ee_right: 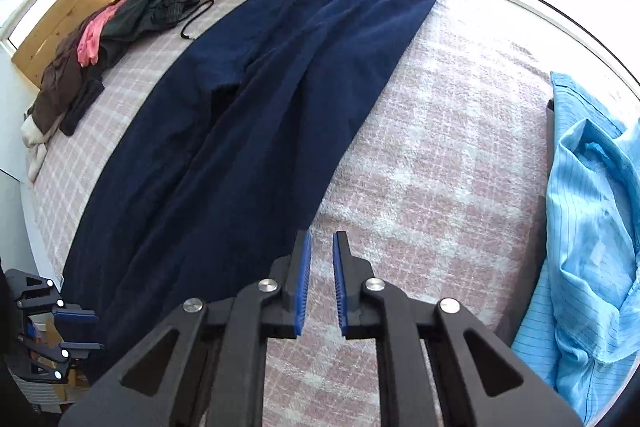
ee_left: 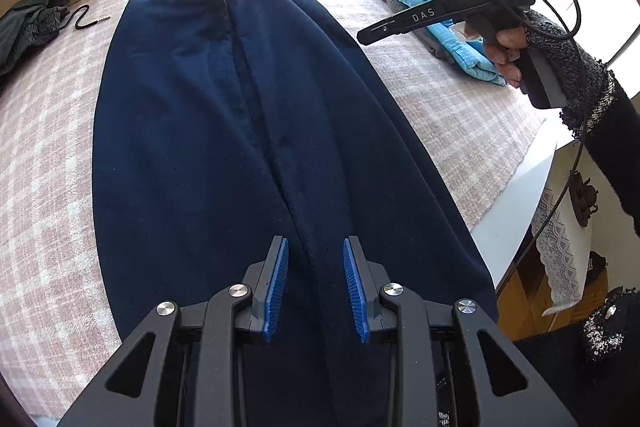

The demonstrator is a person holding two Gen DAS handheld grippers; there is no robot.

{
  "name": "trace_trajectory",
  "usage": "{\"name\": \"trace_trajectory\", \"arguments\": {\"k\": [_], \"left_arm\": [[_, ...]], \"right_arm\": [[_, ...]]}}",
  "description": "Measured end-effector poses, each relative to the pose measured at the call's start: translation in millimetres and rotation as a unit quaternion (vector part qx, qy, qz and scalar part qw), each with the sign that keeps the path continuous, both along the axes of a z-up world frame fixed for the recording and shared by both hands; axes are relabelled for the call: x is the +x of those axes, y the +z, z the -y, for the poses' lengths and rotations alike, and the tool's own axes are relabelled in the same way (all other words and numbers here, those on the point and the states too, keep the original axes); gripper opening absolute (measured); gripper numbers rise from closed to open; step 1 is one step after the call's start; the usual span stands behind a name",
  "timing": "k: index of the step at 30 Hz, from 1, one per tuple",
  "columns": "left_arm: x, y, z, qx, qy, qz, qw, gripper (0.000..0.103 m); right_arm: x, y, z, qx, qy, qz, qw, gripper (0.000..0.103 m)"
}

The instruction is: Fold clothes

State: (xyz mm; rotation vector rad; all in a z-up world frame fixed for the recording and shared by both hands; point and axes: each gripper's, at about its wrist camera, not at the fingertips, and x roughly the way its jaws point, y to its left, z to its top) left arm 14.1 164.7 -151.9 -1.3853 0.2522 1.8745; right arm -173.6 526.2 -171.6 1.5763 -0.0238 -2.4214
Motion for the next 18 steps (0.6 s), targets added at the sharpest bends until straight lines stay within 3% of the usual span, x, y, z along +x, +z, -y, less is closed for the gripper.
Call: {"name": "trace_trajectory", "arguments": {"k": [6,10,11,13,14,18], "left_arm": [[0.3,-11.6,-9.2,-0.020,-0.005,-0.008,0.9998,0.024],[1.0,-11.8,-8.0,-0.022,-0.004,-0.010,0.9997,0.023],[1.2,-11.9,-7.4,-0.023,-0.003,-0.010,0.9997,0.023],[1.5,-12.3,-6.2,-0.024,-0.001,-0.010,0.9997,0.023],[1.6,-12.1,-5.7,-0.024,0.002,-0.008,0.9997,0.023],[-3.2,-2.7,-3.6,-0.006,0.015,0.011,0.9998,0.023]], "right_arm": [[-63.4,-9.7,21.4,-0.025,0.032,-0.018,0.999,0.012],[-82.3,-32.4,8.7,0.077,0.014,0.026,0.997,0.004],[-83.9,-31.3,3.4,0.087,0.006,0.031,0.996,0.008],[-86.5,-22.0,-0.6,0.054,0.013,0.012,0.998,0.009],[-90.8,-18.9,2.8,0.061,0.016,-0.002,0.998,0.010],[-123.3,-27.1,13.4,0.059,0.014,-0.004,0.998,0.030]]}}
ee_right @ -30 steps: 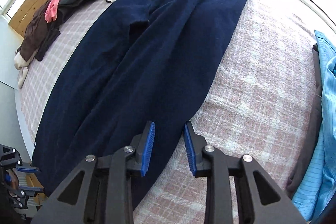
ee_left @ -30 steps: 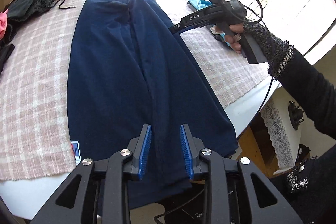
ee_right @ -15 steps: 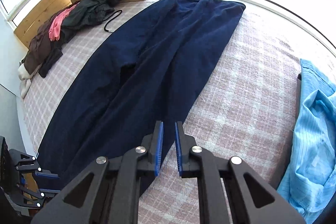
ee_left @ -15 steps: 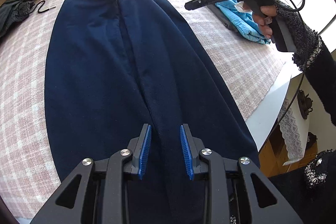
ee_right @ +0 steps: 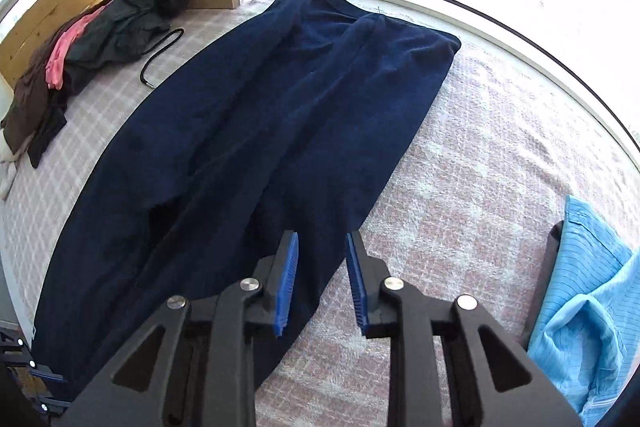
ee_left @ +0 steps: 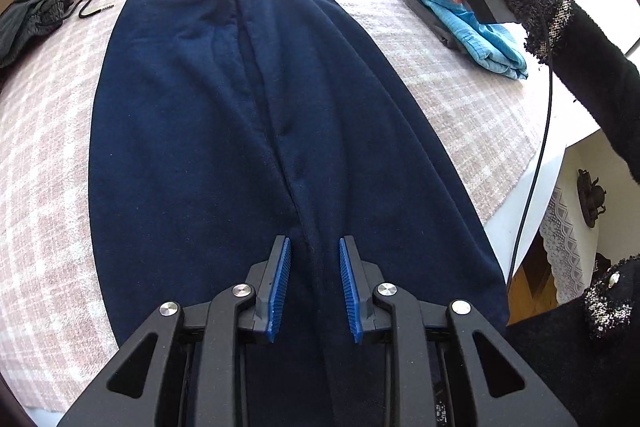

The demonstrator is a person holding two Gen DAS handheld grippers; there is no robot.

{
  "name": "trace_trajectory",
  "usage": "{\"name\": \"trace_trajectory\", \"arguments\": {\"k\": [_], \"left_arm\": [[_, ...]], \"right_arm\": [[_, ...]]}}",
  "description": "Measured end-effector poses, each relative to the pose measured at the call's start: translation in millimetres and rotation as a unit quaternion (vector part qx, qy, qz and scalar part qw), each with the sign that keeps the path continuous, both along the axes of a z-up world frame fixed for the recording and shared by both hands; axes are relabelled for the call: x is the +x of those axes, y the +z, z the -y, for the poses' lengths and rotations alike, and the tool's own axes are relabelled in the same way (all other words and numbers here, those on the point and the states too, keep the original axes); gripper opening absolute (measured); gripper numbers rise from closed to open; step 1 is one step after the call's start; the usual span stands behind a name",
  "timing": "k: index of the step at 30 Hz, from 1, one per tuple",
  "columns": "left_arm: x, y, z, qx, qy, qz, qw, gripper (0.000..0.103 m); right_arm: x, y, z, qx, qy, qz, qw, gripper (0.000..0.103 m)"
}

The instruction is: Fold clothes

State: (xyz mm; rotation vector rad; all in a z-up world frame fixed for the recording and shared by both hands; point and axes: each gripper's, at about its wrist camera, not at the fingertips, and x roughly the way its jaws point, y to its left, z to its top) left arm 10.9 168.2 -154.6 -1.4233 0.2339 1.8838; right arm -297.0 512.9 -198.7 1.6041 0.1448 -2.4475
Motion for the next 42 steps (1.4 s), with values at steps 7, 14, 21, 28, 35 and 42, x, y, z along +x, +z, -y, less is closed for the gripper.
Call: {"name": "trace_trajectory", "arguments": {"k": [7,14,21,28,35,42], "left_arm": [[-79.9,49.2,-40.0,0.003,-0.041,-0.071,0.9966,0.023],[-215.6,32.6,-121.9,-0.039,-0.085,-0.092,0.9914,0.023],[-274.4,-0.8,-150.3,-0.054,-0.109,-0.041,0.9917,0.022],[-270.5,8.0,-134.3,-0.086,-0.097,-0.061,0.9897,0.009],[-265.7,30.0,-124.1,-0.046,-0.091,-0.068,0.9925,0.015],[-200.0,38.0,-83.7,-0.039,-0.086,-0.042,0.9947,0.025]], "right_arm": [[-34.6,-29.9,5.1,-0.011,-0.019,0.043,0.999,0.031],[-46.8,-42.8,12.3,-0.039,-0.017,0.053,0.998,0.031],[-59.8,-44.5,30.4,-0.015,-0.001,0.053,0.998,0.018],[-68.7,-34.9,33.6,-0.021,-0.015,0.038,0.999,0.018],[-74.1,-47.0,63.1,0.013,0.021,0.025,0.999,0.018],[-5.2,-23.9,83.5,-0.082,0.059,0.045,0.994,0.021]]}}
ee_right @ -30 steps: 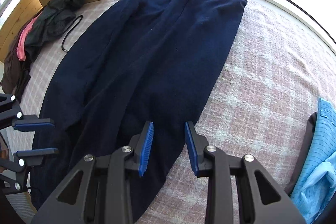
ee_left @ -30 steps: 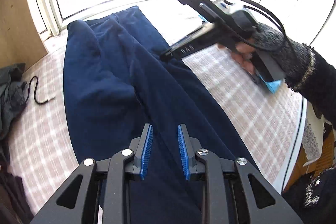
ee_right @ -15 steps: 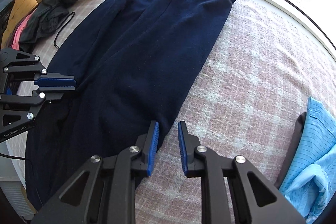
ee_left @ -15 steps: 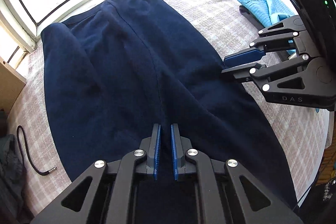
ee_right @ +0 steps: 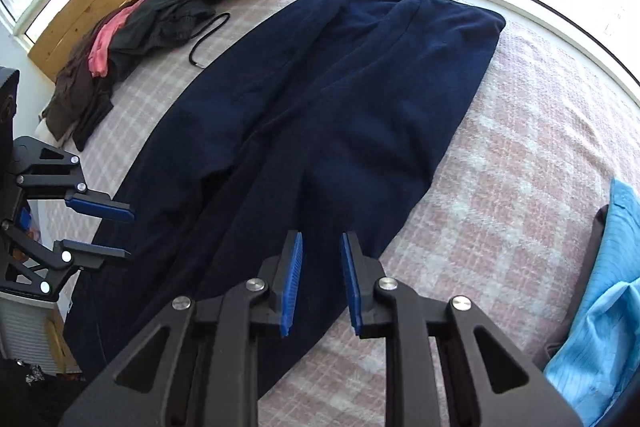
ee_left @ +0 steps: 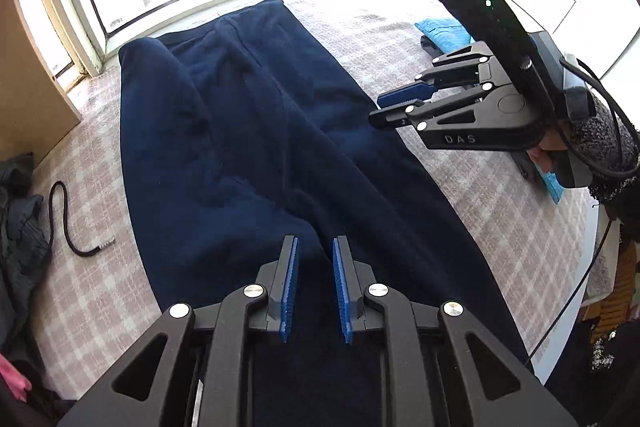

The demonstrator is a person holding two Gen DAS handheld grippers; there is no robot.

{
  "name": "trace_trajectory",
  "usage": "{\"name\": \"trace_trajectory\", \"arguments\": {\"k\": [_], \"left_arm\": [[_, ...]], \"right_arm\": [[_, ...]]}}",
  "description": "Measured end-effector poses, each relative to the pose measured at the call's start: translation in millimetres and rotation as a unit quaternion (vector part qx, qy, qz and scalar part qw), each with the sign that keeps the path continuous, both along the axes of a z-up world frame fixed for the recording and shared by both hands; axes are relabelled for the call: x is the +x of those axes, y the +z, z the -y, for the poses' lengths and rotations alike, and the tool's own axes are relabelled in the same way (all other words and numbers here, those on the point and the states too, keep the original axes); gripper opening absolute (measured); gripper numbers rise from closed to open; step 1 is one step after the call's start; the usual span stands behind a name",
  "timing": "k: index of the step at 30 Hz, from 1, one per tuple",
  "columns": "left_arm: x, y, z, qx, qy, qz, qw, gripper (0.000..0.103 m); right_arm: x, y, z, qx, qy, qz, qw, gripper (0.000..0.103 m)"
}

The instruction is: Fold clothes

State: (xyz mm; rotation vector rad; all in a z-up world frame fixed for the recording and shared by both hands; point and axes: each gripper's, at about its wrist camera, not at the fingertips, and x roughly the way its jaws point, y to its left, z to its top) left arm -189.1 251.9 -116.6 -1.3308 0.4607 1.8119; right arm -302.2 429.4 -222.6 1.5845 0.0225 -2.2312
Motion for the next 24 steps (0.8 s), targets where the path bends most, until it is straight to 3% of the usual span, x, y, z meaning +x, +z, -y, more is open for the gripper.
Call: {"name": "trace_trajectory", "arguments": {"k": [3,7,10,13,14,16,22,24], "left_arm": [[47.1,-11.5,18.7,0.001,0.000,0.033,0.9995,0.027],[86.2,-30.4,27.2,0.010,0.008,0.064,0.9979,0.027],[91.3,-39.2,20.3,0.007,0.015,0.052,0.9985,0.027],[89.4,-45.5,12.7,0.011,0.013,0.042,0.9990,0.026],[89.2,-47.5,10.0,0.008,0.011,0.032,0.9994,0.023],[88.5,-48.8,9.8,0.009,0.013,0.026,0.9995,0.002],[87.3,-34.3,27.2,0.028,0.047,0.012,0.9984,0.002],[87.5,-29.2,32.3,0.038,0.053,0.014,0.9978,0.002]], "right_arm": [[31.1,-12.2,30.7,-0.015,0.021,0.022,0.999,0.021],[46.3,-27.8,49.7,-0.011,0.000,0.033,0.999,0.021],[45.0,-26.3,56.7,-0.044,-0.025,0.039,0.998,0.021],[45.9,-27.8,60.1,-0.045,-0.040,0.045,0.997,0.022],[46.1,-29.7,60.8,-0.043,-0.044,0.048,0.997,0.023],[39.6,-30.9,63.9,-0.047,-0.043,0.043,0.997,0.023],[33.6,-24.4,69.4,0.016,-0.065,0.014,0.998,0.023],[31.8,-17.3,80.2,-0.011,-0.044,-0.005,0.999,0.024]]}}
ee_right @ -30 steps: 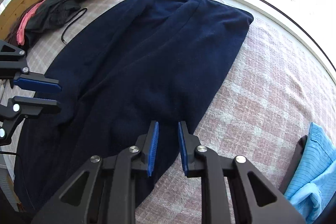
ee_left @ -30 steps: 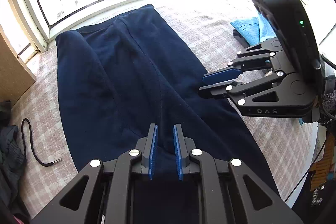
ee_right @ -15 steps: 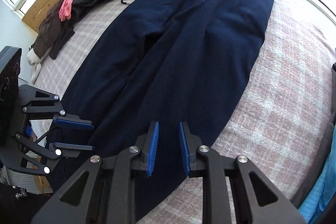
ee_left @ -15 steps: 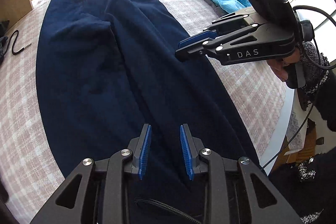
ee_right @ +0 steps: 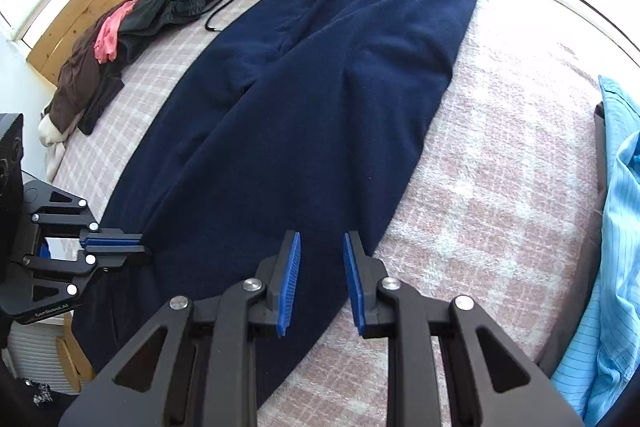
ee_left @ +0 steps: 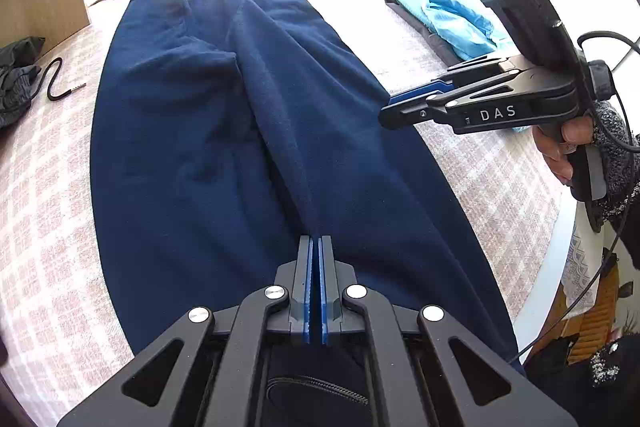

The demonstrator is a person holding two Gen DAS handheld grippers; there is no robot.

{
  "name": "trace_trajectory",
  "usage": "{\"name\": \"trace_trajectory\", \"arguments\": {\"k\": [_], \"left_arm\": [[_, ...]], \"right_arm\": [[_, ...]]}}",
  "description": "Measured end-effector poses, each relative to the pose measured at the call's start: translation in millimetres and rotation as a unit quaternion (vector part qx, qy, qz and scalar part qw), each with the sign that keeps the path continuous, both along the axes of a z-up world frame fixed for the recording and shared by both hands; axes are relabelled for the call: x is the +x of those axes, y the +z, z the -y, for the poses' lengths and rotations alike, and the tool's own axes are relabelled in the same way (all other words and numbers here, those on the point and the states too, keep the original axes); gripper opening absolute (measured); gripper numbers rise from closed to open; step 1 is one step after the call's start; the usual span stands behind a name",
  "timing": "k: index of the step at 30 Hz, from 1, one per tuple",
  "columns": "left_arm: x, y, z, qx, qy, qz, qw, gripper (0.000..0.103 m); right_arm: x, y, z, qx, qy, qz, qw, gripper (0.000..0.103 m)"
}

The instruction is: Fold clothes

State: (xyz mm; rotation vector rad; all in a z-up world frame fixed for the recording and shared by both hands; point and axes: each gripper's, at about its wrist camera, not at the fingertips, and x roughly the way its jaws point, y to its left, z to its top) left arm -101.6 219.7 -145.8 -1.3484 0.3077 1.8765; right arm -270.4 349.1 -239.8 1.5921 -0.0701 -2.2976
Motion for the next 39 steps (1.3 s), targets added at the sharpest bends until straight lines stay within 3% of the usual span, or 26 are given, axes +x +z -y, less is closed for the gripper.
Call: {"name": "trace_trajectory", "arguments": {"k": [2,3,5,6,8,10,13,17,19,21,24,26,28,33,39], "left_arm": [[-0.3,-1.8,-2.1,-0.008,-0.004,0.000,1.0000,0.003],[-1.8,-4.7,-3.8,-0.014,-0.003,0.003,0.9999,0.004],[-7.8,-10.4,-2.0,-0.023,0.007,0.022,0.9995,0.014],[-3.8,-8.8,2.5,-0.022,0.016,0.029,0.9992,0.020],[2.3,5.8,16.6,-0.003,0.025,0.033,0.9991,0.021],[16.2,22.5,35.3,0.004,0.024,0.030,0.9993,0.031],[50.1,35.1,63.9,0.010,0.023,0.040,0.9989,0.036],[99.2,20.3,71.5,-0.002,0.013,0.077,0.9969,0.036],[126.1,15.2,77.6,-0.006,0.002,0.093,0.9956,0.036],[142.2,6.0,77.2,-0.006,-0.007,0.108,0.9942,0.036],[154.9,2.4,76.8,0.001,-0.012,0.120,0.9927,0.036],[165.1,12.8,85.5,0.021,-0.016,0.113,0.9932,0.038],[170.5,12.1,91.5,0.017,-0.016,0.103,0.9944,0.042],[166.1,-9.5,89.8,-0.018,-0.026,0.089,0.9955,0.042],[166.2,-15.6,76.8,-0.017,-0.049,0.081,0.9954,0.039]], "right_arm": [[-7.9,-6.8,18.8,0.015,0.014,-0.002,1.000,0.033],[-13.0,-17.0,30.9,0.046,0.027,0.012,0.998,0.034],[-8.6,-9.7,41.5,0.080,0.042,-0.006,0.996,0.034],[-4.4,-3.6,42.1,0.074,0.040,-0.002,0.996,0.034],[14.3,15.4,41.4,0.034,0.041,-0.009,0.999,0.034],[42.9,27.6,43.9,0.000,0.046,-0.002,0.999,0.034],[110.9,32.0,40.0,-0.056,0.068,0.037,0.995,0.034],[191.9,22.3,56.2,-0.091,0.058,0.084,0.991,0.034],[219.0,15.4,64.8,-0.090,0.050,0.105,0.989,0.034],[246.7,21.3,61.5,-0.121,0.051,0.117,0.984,0.034],[297.8,45.0,20.2,-0.161,0.046,0.099,0.981,0.034],[313.6,58.8,14.1,-0.086,0.033,0.046,0.995,0.036],[319.8,57.5,21.2,-0.024,0.043,0.007,0.999,0.036],[330.4,40.9,27.7,-0.008,0.095,0.005,0.995,0.036],[347.4,32.7,37.5,0.019,0.103,-0.009,0.994,0.036]]}}
